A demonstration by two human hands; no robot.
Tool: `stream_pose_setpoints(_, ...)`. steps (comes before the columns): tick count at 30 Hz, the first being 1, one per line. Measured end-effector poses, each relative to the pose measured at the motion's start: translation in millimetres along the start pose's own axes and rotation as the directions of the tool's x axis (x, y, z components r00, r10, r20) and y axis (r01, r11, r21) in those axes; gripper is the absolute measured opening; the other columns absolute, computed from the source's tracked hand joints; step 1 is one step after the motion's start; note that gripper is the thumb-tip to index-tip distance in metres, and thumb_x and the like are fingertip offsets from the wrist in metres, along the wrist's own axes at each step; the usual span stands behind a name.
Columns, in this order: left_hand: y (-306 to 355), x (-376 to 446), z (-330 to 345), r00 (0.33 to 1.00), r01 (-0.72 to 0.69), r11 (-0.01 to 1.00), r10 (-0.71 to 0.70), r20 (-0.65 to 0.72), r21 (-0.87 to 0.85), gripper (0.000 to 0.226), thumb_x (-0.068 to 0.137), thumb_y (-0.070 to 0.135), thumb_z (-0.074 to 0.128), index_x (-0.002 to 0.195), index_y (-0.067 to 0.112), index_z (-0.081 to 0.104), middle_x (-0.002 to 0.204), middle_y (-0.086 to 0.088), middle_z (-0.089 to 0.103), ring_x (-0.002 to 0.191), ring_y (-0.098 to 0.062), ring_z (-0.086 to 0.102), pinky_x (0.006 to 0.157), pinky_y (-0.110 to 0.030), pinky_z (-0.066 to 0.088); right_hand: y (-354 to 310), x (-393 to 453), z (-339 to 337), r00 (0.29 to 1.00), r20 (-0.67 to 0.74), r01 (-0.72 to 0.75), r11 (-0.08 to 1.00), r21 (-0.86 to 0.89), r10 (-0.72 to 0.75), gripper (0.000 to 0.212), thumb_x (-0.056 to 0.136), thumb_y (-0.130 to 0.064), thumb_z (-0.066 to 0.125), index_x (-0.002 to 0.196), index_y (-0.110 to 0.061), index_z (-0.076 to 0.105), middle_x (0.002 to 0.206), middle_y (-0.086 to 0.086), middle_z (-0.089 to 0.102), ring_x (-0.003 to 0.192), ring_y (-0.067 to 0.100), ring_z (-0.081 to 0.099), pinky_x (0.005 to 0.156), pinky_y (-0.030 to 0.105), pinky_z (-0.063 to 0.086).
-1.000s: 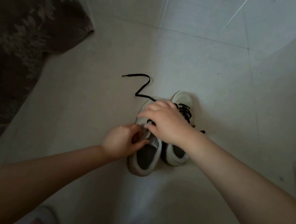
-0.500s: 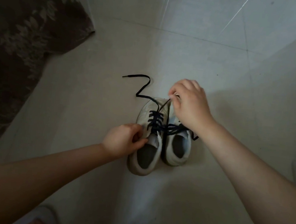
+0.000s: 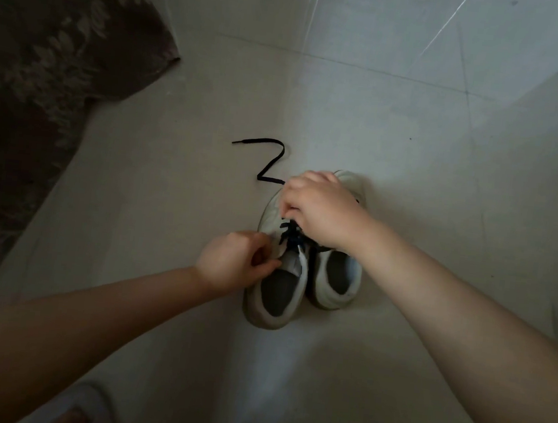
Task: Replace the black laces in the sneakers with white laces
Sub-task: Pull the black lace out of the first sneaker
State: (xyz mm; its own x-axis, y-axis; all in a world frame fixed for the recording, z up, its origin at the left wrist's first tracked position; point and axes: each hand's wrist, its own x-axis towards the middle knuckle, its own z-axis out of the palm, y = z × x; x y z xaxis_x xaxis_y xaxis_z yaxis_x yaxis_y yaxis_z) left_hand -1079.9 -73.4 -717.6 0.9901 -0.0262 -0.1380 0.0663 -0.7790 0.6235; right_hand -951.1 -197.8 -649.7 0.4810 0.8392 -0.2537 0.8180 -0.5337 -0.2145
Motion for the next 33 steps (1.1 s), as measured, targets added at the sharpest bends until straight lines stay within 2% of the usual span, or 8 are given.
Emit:
stream_pose_setpoints(3,-1.3,-1.4,1.6,1.000,-0.016,1.000,0.016,-0.020,-0.007,0.027,0.079,0.044,0.061,0.075,0.017,0.059,0.071,0.003,0.059,0.066,-0.023,0.058,0.055,-0.026,0.036,-4.8,-2.1,5.9,0.980,0.198,0.045,0.998,-0.044,-0.035,0.019,0.087,-0.030,0.061,0.104,-0.028,0.067,0.119,-0.009,0.057,0.123,0.017,0.039,0.107,0.036,0.021)
stream_pose_setpoints(9,0.6,0.2,1.0,1.000,-0.024,1.000,0.024,-0.012,0.012,0.024,0.083,0.038,0.067,0.078,0.016,0.059,0.073,0.002,0.060,0.069,-0.022,0.058,0.057,-0.027,0.037,-8.7,-11.8,27.3,0.994,0.100,0.057,0.981,-0.186,-0.039,0.025,0.086,-0.007,0.048,0.106,-0.014,0.060,0.116,0.000,0.049,0.120,0.020,0.037,0.110,0.037,0.015)
stream_pose_setpoints(14,-0.3,-1.8,0.7,0.999,-0.028,0.999,0.028,-0.018,-0.016,0.027,0.080,0.043,0.064,0.075,0.018,0.059,0.071,0.003,0.061,0.066,-0.022,0.060,0.055,-0.025,0.035,-9.1,-12.0,24.4,0.983,0.179,0.033,0.999,-0.013,-0.031,0.024,0.090,-0.028,0.055,0.111,-0.021,0.065,0.125,-0.006,0.052,0.127,0.017,0.035,0.110,0.037,0.016)
stream_pose_setpoints(18,3.5,-1.8,0.0,1.000,-0.031,0.998,0.031,0.000,0.049,0.024,0.084,0.042,0.063,0.080,0.018,0.059,0.078,0.002,0.063,0.075,-0.021,0.060,0.057,-0.025,0.030,-14.9,-7.6,23.5,0.986,0.147,0.108,0.975,-0.194,-0.080,0.021,0.086,-0.013,0.052,0.101,-0.017,0.067,0.112,-0.004,0.057,0.119,0.018,0.040,0.109,0.037,0.017)
stream_pose_setpoints(22,3.7,-2.4,-2.1,1.000,-0.019,0.999,0.019,0.002,0.044,0.026,0.084,0.041,0.063,0.080,0.016,0.060,0.079,0.000,0.063,0.076,-0.024,0.060,0.058,-0.027,0.034,-16.4,-12.9,26.4,0.981,0.182,0.106,0.964,-0.244,-0.062,0.036,0.080,0.002,0.048,0.114,-0.006,0.056,0.120,0.007,0.046,0.125,0.026,0.033,0.117,0.045,0.006)
stream_pose_setpoints(26,1.3,-2.1,-1.9,0.999,-0.024,0.999,0.023,0.038,0.048,0.028,0.084,0.042,0.062,0.082,0.014,0.060,0.081,-0.002,0.063,0.077,-0.026,0.061,0.062,-0.032,0.044,-9.5,-16.1,3.3,0.997,-0.064,-0.036,0.999,-0.039,0.033,0.030,0.079,0.006,0.047,0.106,-0.005,0.055,0.116,0.011,0.047,0.115,0.029,0.041,0.111,0.038,0.020)
stream_pose_setpoints(29,0.5,-2.2,-1.3,0.998,-0.021,1.000,0.020,0.053,0.016,0.028,0.084,0.043,0.061,0.084,0.014,0.061,0.077,0.002,0.059,0.074,-0.022,0.059,0.063,-0.033,0.047,10.3,-5.1,-32.0,0.904,-0.340,-0.162,0.943,0.291,0.260,0.013,0.091,-0.004,0.048,0.097,-0.005,0.059,0.109,0.011,0.052,0.100,0.026,0.051,0.094,0.036,0.038)
stream_pose_setpoints(33,2.3,-2.3,1.4,1.000,0.011,0.998,-0.010,0.027,-0.056,0.032,0.075,0.047,0.051,0.080,0.015,0.056,0.072,0.008,0.050,0.068,-0.021,0.056,0.057,-0.029,0.041,17.6,-2.9,-43.8,0.920,-0.214,-0.206,0.868,0.451,0.329,0.024,0.094,-0.022,0.053,0.116,-0.012,0.058,0.120,0.002,0.050,0.110,0.012,0.049,0.095,0.020,0.034)
